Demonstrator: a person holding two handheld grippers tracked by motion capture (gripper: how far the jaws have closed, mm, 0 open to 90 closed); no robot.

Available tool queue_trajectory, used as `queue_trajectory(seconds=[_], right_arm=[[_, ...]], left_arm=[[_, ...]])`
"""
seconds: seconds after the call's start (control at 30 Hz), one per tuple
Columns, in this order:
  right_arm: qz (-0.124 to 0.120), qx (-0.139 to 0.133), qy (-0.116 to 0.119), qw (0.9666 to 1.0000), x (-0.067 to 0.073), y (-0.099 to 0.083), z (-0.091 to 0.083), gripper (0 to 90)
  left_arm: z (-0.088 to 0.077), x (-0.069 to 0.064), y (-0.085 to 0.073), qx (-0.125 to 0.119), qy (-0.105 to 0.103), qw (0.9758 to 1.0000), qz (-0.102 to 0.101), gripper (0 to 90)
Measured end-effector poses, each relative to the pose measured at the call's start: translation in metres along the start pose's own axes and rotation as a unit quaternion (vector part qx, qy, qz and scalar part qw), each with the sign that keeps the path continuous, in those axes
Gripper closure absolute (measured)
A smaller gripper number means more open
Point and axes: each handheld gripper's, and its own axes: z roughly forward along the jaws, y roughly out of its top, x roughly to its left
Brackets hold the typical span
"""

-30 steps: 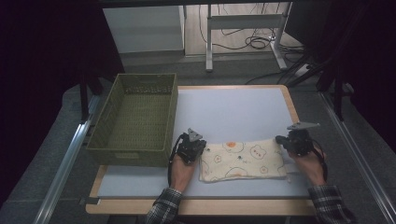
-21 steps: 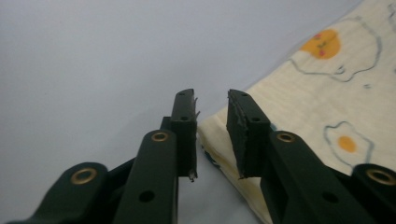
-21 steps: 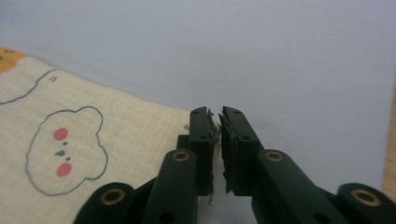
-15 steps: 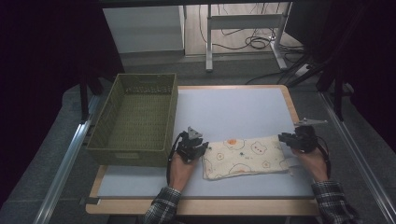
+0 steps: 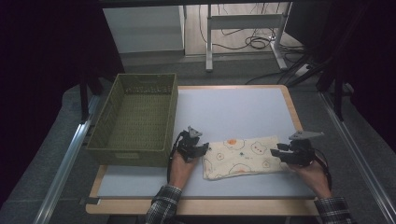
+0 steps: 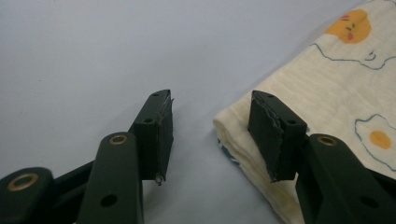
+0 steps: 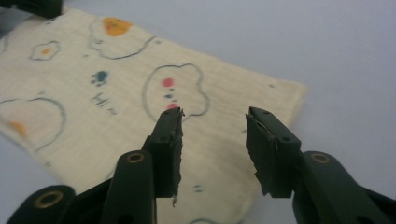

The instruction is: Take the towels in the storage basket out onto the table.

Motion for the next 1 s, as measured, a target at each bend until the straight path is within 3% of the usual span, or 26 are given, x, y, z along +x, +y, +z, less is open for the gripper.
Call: queue_trajectory(seconds=[0.3, 0.33, 0.7, 0.73, 0.87, 1.0], right_arm=[[-0.021, -0.01, 0.039, 0.999, 0.032, 0.004, 0.001, 51.5], [-0.024, -0.01, 0.051, 0.9984, 0.041, 0.003, 0.005, 51.3], [-0.038, 0.005, 0.089, 0.9953, 0.073, 0.004, 0.029, 50.8], [-0.04, 0.01, 0.098, 0.9943, 0.082, 0.007, 0.035, 50.7], [-0.038, 0.015, 0.113, 0.9927, 0.093, 0.01, 0.043, 50.7], [-0.062, 0.013, 0.14, 0.9882, 0.121, 0.017, 0.054, 52.4]], left_arm=[[0.0, 0.001, 0.0, -0.001, -0.001, 1.0, -0.001, 50.0], [0.0, 0.001, 0.0, -0.001, -0.001, 1.0, -0.001, 50.0], [0.0, 0.001, 0.0, -0.001, -0.002, 1.0, -0.001, 50.0], [0.0, 0.001, 0.0, -0.001, -0.002, 1.0, -0.001, 50.0], [0.0, 0.001, -0.001, 0.001, -0.001, 1.0, -0.001, 50.0], [0.0, 0.001, 0.0, 0.001, -0.002, 1.0, 0.0, 50.0]])
